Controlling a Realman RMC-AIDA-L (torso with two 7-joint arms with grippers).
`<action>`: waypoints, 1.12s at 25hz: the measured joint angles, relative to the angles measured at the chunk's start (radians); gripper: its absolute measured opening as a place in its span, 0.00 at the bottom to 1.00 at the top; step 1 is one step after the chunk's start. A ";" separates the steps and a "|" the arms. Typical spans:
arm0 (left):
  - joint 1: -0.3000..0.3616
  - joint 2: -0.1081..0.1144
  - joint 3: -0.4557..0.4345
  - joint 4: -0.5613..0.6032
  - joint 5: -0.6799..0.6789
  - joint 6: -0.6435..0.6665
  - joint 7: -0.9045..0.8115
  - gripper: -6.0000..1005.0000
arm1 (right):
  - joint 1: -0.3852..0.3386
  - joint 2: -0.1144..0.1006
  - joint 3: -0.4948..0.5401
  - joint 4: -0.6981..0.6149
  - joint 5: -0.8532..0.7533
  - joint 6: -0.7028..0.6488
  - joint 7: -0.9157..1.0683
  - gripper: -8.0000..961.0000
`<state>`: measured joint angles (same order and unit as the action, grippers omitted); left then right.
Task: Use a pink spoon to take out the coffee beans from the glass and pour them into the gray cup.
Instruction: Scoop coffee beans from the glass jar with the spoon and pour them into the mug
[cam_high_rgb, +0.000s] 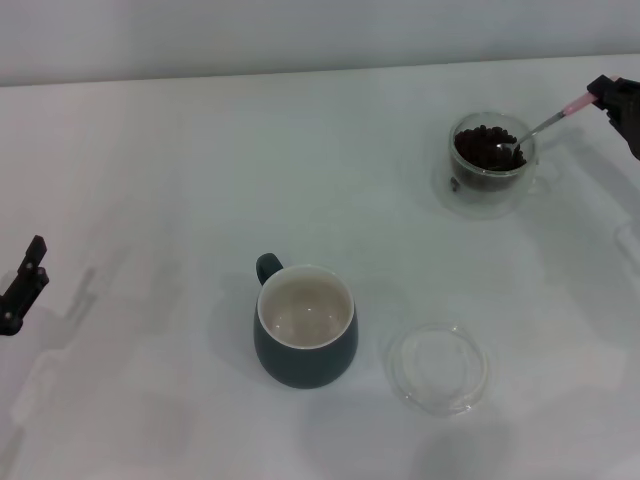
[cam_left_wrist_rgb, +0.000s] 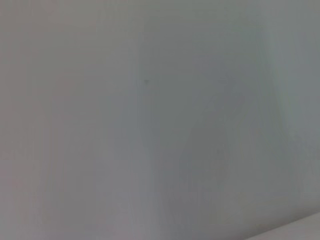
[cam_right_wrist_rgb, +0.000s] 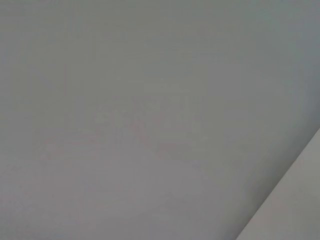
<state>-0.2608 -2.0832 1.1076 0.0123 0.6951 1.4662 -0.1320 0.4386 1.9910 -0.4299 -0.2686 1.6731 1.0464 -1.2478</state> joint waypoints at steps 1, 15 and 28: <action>0.000 0.000 0.000 0.000 0.000 0.000 0.000 0.76 | 0.000 0.000 0.000 0.000 0.002 0.000 0.002 0.16; 0.004 0.002 0.000 0.000 -0.001 -0.001 0.000 0.76 | -0.007 -0.001 0.006 -0.004 0.040 0.040 0.005 0.16; 0.000 0.002 0.000 0.003 0.000 -0.003 0.000 0.76 | -0.025 0.010 -0.011 0.002 0.036 0.134 0.008 0.16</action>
<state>-0.2607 -2.0816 1.1075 0.0152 0.6951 1.4635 -0.1318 0.4135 2.0014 -0.4410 -0.2668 1.7089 1.1801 -1.2394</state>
